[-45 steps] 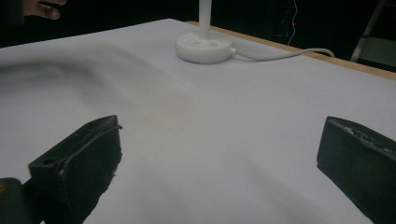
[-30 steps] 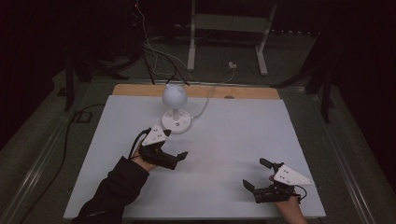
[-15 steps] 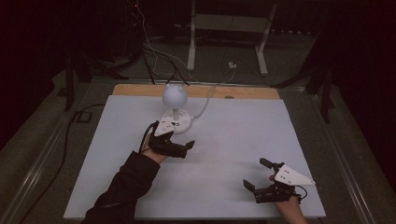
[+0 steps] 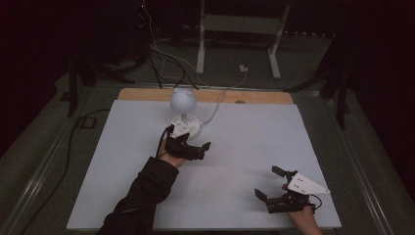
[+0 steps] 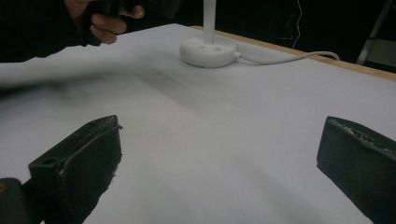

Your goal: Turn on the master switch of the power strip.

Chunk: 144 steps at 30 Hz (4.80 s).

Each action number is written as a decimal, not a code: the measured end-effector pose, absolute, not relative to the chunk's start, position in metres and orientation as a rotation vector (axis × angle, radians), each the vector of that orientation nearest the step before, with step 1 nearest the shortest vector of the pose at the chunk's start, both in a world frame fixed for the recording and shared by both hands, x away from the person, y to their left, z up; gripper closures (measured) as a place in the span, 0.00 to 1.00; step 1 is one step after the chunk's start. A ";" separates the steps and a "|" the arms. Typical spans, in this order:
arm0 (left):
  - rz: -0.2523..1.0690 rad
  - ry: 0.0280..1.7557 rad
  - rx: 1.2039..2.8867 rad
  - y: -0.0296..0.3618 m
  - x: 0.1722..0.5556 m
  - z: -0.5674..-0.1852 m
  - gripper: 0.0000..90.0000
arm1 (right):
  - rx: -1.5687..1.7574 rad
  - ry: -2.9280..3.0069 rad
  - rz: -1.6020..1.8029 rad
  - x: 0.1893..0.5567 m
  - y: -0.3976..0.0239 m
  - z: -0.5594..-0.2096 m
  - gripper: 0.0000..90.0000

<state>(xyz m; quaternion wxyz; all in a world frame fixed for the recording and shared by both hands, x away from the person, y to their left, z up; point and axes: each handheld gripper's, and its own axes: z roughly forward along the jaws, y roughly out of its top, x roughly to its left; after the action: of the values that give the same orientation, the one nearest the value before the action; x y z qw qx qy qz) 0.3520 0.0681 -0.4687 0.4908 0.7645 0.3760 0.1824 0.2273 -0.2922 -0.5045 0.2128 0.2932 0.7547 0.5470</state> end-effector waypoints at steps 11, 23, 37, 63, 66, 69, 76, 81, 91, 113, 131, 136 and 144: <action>0.548 1.007 1.886 0.054 0.367 -0.481 0.00 | 0.820 2.094 1.527 0.228 -0.293 -0.505 0.00; 0.595 1.067 1.866 0.050 0.374 -0.491 0.20 | 0.820 2.094 1.533 0.227 -0.293 -0.504 0.00; 0.615 1.100 1.848 0.051 0.382 -0.496 0.77 | 0.824 2.092 1.540 0.228 -0.294 -0.505 0.00; 0.783 1.137 1.903 0.043 0.410 -0.514 1.00 | 0.822 2.105 1.553 0.228 -0.295 -0.505 0.00; 0.802 1.145 1.909 0.042 0.412 -0.517 1.00 | 0.821 2.110 1.552 0.228 -0.294 -0.505 0.00; 0.824 1.152 1.922 0.042 0.414 -0.518 1.00 | 0.824 2.109 1.554 0.228 -0.294 -0.505 0.00; 0.850 1.135 1.952 0.040 0.416 -0.522 1.00 | 0.824 2.111 1.552 0.228 -0.294 -0.506 0.00; 0.867 1.121 1.955 0.038 0.416 -0.524 1.00 | 0.827 2.110 1.553 0.228 -0.294 -0.506 0.00; 0.902 1.108 1.976 0.038 0.418 -0.524 1.00 | 0.827 2.112 1.555 0.228 -0.295 -0.506 0.00; 0.944 1.081 2.099 0.029 0.421 -0.521 1.00 | 0.822 2.120 1.553 0.228 -0.294 -0.506 0.00; 0.898 1.141 2.061 0.030 0.423 -0.519 1.00 | 0.822 2.121 1.560 0.228 -0.293 -0.506 0.00; 0.868 1.166 1.983 0.033 0.422 -0.516 1.00 | 0.825 2.122 1.562 0.228 -0.293 -0.506 0.00; 0.839 1.146 1.958 0.035 0.415 -0.499 1.00 | 0.827 2.109 1.563 0.228 -0.295 -0.505 0.00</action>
<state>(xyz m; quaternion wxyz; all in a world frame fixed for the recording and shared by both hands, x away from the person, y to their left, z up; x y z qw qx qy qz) 0.4149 0.0349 -0.4985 0.3537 0.7571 0.4432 0.3245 0.2277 -0.2947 -0.5051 0.1935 0.2947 0.7519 0.5571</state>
